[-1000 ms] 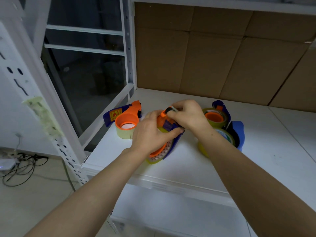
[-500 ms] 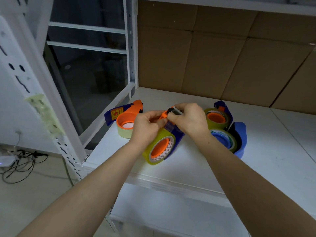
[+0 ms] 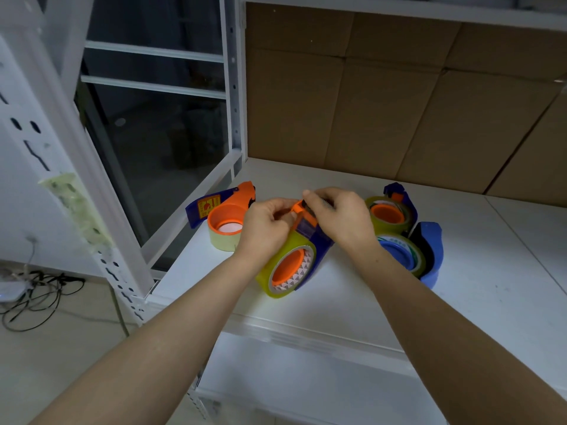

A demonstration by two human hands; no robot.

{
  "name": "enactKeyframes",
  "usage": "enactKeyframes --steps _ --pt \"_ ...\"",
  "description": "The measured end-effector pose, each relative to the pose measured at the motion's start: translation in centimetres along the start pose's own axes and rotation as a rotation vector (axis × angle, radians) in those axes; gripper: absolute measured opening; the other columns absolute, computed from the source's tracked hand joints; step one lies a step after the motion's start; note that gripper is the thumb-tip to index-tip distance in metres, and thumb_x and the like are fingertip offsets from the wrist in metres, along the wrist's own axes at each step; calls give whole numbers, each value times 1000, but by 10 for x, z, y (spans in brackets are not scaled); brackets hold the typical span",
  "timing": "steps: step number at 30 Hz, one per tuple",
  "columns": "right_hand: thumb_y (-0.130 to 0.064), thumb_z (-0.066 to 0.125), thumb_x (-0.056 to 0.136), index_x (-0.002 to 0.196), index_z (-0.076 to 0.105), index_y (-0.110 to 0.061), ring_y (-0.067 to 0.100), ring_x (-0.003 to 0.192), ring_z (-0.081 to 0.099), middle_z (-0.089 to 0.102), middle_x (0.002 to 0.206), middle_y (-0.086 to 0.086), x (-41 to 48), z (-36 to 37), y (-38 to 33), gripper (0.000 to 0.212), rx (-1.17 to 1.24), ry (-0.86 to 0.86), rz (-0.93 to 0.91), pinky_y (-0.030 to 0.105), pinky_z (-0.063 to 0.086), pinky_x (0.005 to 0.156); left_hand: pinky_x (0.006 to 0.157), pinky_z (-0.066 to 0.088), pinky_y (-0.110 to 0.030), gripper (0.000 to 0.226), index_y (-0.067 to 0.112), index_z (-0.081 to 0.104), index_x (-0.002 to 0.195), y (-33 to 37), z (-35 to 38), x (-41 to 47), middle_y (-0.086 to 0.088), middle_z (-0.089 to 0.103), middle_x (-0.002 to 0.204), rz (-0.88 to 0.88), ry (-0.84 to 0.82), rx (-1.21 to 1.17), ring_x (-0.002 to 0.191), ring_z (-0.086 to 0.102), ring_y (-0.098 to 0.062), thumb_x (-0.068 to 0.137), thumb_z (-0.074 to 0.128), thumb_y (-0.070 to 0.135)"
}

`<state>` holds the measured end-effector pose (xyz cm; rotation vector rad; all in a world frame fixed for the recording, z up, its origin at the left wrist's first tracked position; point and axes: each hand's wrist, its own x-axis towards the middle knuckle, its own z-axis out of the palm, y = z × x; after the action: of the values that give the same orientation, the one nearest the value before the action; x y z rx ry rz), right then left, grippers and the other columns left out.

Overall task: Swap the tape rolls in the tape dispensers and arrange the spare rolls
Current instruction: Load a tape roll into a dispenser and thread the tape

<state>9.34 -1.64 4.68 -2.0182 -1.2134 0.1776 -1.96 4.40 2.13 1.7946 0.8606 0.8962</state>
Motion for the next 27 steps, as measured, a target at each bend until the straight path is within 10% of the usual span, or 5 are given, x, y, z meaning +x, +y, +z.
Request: enactKeyframes --steps 4,11,19,23,27 --pt "-37 55 90 108 65 -17 22 94 64 68 102 3 2 -2 7 28 119 -72 48 40 55 83 73 49 -14 35 14 61 121 5 -9 -3 1 64 111 -123 -80 -185 97 59 -7 92 44 3" --pt "-34 47 95 99 65 -4 30 87 64 70 93 15 5 1 23 35 72 -9 57 48 53 82 91 48 -32 92 20 22 146 -2 -16 -10 -2 49 133 -286 -374 393 117 52 -20 72 75 36" --pt "-48 48 91 127 46 -17 21 106 59 57 122 6 0 -5 27 48 668 -53 368 41 47 99 73 50 -31 15 16 56 97 -5 -12 -13 -3 60 90 -378 -54 -71 84 58 -17 85 64 13" --pt "-40 72 76 142 30 -20 22 113 57 55 128 5 -18 9 31 81 486 -227 298 43 48 99 78 55 -40 15 5 58 97 -1 -8 -7 -12 65 82 -590 12 -471 78 65 -25 82 60 6" --pt "-22 63 86 125 48 -8 28 104 60 63 114 11 -12 11 28 44 122 -104 106 33 48 85 78 57 -36 23 9 60 102 6 1 -4 -8 69 85 -553 -96 -500 80 68 -20 83 67 19"
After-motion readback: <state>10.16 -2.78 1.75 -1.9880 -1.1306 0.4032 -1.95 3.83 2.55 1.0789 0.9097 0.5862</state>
